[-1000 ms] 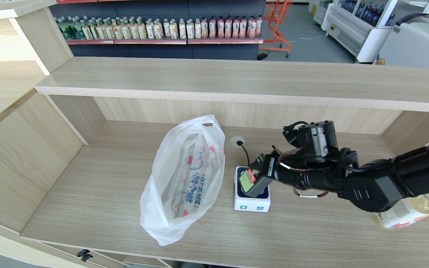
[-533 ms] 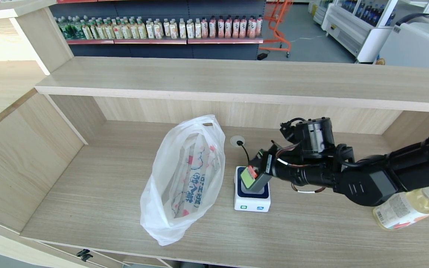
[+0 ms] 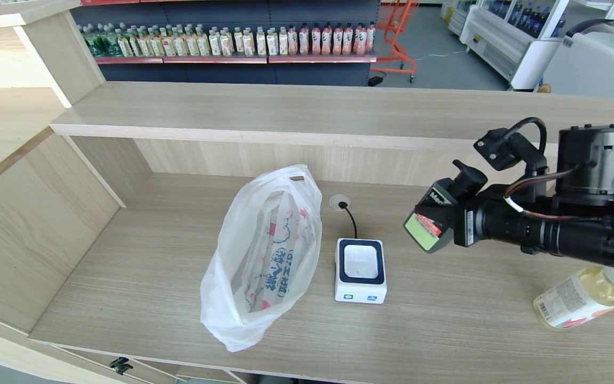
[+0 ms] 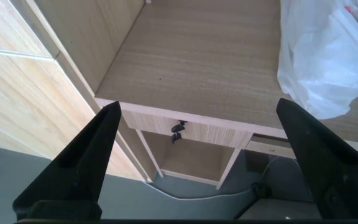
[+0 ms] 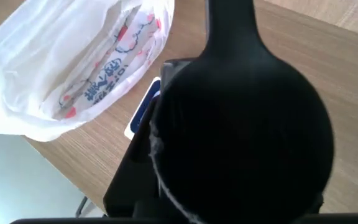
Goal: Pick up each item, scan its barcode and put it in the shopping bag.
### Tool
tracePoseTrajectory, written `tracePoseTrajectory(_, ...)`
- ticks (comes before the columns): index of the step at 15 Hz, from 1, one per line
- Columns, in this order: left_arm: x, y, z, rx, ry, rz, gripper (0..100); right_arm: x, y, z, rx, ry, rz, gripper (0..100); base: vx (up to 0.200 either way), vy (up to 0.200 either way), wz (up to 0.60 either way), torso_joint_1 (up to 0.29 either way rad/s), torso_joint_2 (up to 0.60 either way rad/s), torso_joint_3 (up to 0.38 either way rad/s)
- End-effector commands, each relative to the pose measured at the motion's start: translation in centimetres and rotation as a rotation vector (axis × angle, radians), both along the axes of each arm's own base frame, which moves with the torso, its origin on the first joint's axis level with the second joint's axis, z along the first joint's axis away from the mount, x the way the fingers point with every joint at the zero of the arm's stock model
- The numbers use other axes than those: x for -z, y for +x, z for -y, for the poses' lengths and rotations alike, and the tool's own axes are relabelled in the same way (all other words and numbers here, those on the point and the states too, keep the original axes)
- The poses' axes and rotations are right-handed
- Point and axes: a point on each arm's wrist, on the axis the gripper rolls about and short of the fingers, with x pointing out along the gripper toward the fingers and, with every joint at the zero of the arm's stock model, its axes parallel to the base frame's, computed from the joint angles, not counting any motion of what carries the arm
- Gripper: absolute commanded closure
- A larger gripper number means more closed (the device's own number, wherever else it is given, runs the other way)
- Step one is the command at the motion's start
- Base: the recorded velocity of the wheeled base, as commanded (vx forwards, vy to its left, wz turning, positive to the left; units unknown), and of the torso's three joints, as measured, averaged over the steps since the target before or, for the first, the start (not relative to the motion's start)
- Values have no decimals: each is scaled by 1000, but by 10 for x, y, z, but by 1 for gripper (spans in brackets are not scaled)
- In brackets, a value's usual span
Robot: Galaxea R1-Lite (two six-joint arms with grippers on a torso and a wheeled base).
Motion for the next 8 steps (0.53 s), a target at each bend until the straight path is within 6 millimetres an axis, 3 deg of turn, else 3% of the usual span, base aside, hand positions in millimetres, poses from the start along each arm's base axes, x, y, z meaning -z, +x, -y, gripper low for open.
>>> tracePoseTrajectory(1, 0, 0, 0, -1, 0, -2, 0, -1, -30, 19, 20, -5, 22, 100, 0, 0, 0, 0, 0, 0)
tracePoseTrajectory(6, 0, 0, 0, -1, 2, 0, 0, -4, -36, 17, 49, 146, -53, 100, 0, 0, 0, 0, 0, 0)
tracePoseTrajectory(8, 0, 0, 0, -1, -1, -1, 0, -10, -36, 10, 57, 265, -109, 100, 0, 200, 0, 5, 2, 2)
